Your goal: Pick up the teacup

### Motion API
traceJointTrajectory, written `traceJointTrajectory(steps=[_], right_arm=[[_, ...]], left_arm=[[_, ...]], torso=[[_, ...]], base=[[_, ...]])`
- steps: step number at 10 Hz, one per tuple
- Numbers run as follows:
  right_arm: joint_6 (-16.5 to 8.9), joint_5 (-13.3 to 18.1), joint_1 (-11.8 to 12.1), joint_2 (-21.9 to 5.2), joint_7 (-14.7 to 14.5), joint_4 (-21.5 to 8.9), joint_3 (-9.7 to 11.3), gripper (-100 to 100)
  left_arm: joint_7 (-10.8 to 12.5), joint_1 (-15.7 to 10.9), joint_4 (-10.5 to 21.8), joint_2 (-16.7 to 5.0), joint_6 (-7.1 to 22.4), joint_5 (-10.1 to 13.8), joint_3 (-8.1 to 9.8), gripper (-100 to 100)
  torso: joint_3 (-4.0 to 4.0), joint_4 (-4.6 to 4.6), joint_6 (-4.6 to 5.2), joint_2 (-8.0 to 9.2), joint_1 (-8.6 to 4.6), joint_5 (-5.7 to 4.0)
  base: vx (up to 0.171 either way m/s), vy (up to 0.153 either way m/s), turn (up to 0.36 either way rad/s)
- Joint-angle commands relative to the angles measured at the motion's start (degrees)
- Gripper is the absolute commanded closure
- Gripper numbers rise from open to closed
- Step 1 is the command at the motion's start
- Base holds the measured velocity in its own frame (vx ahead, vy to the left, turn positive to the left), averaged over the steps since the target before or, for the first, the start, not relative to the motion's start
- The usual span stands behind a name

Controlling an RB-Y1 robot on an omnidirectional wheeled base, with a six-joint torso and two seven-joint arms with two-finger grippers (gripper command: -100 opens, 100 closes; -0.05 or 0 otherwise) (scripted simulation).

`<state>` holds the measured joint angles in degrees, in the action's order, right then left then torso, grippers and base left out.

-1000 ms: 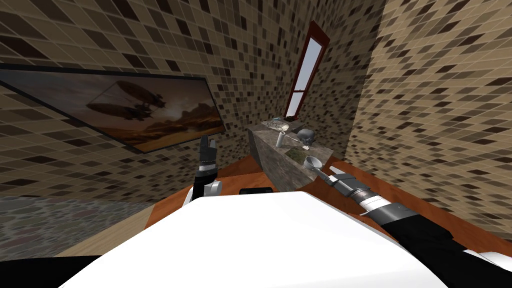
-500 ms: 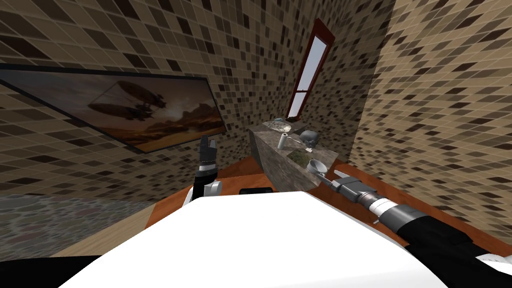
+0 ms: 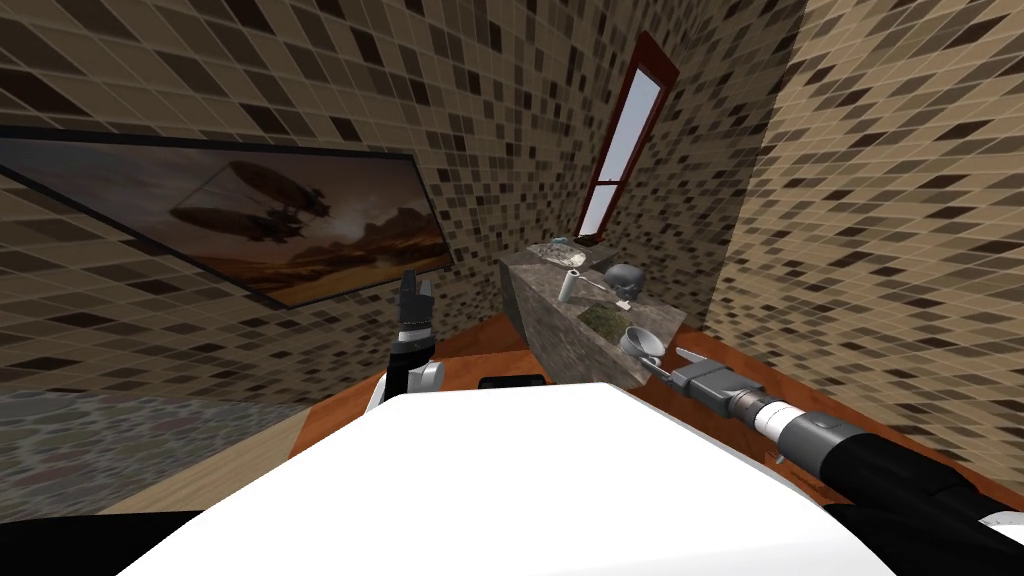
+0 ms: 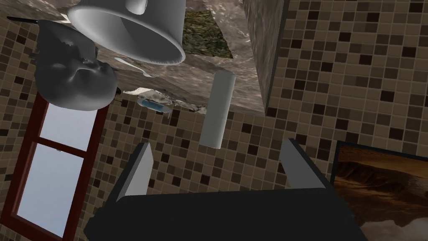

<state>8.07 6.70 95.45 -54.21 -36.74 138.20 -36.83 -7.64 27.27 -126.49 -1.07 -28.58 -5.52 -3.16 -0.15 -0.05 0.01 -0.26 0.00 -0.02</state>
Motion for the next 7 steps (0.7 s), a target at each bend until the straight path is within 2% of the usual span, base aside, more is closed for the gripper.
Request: traceJointTrajectory(steps=[1,2,3,4,5,6,7], right_arm=[[-1.23,0.00,2.86,-2.43,-1.65,-0.38,-1.67,-100],[-1.23,0.00,3.66,-2.43,-1.65,-0.38,-1.67,-100],[-2.36,-0.03,5.91,-4.59,-3.02,-0.81,-2.90,-100],[-2.36,-0.03,6.26,-4.59,-3.02,-0.81,-2.90,-100],[-3.45,-0.09,8.35,-6.66,-4.34,-1.26,-4.04,-100],[-3.45,-0.09,8.75,-6.66,-4.34,-1.26,-4.04,-100],[-4.50,-0.18,11.05,-8.66,-5.60,-1.73,-5.08,-100]], left_arm=[[0.00,0.00,0.00,0.00,0.00,0.00,0.00,0],[0.00,0.00,0.00,0.00,0.00,0.00,0.00,0],[0.00,0.00,0.00,0.00,0.00,0.00,0.00,0],[0.00,0.00,0.00,0.00,0.00,0.00,0.00,0],[0.00,0.00,0.00,0.00,0.00,0.00,0.00,0],[0.00,0.00,0.00,0.00,0.00,0.00,0.00,0],[0.00,0.00,0.00,0.00,0.00,0.00,0.00,0]], torso=[[0.00,0.00,0.00,0.00,0.00,0.00],[-0.02,-0.01,-0.01,-0.04,-0.03,0.00],[0.00,0.00,0.00,0.01,0.00,0.00],[0.00,0.00,-0.01,0.00,0.00,0.00],[0.02,0.01,0.00,0.03,0.01,0.00],[0.00,0.00,-0.01,-0.01,0.02,0.00],[0.00,0.00,0.00,0.01,0.01,0.00]], base=[[0.072,-0.013,0.023],[0.058,-0.007,0.022],[0.059,-0.004,0.016],[0.052,-0.003,0.011],[0.069,0.000,0.013],[0.061,-0.006,0.009],[0.077,-0.011,0.010]])
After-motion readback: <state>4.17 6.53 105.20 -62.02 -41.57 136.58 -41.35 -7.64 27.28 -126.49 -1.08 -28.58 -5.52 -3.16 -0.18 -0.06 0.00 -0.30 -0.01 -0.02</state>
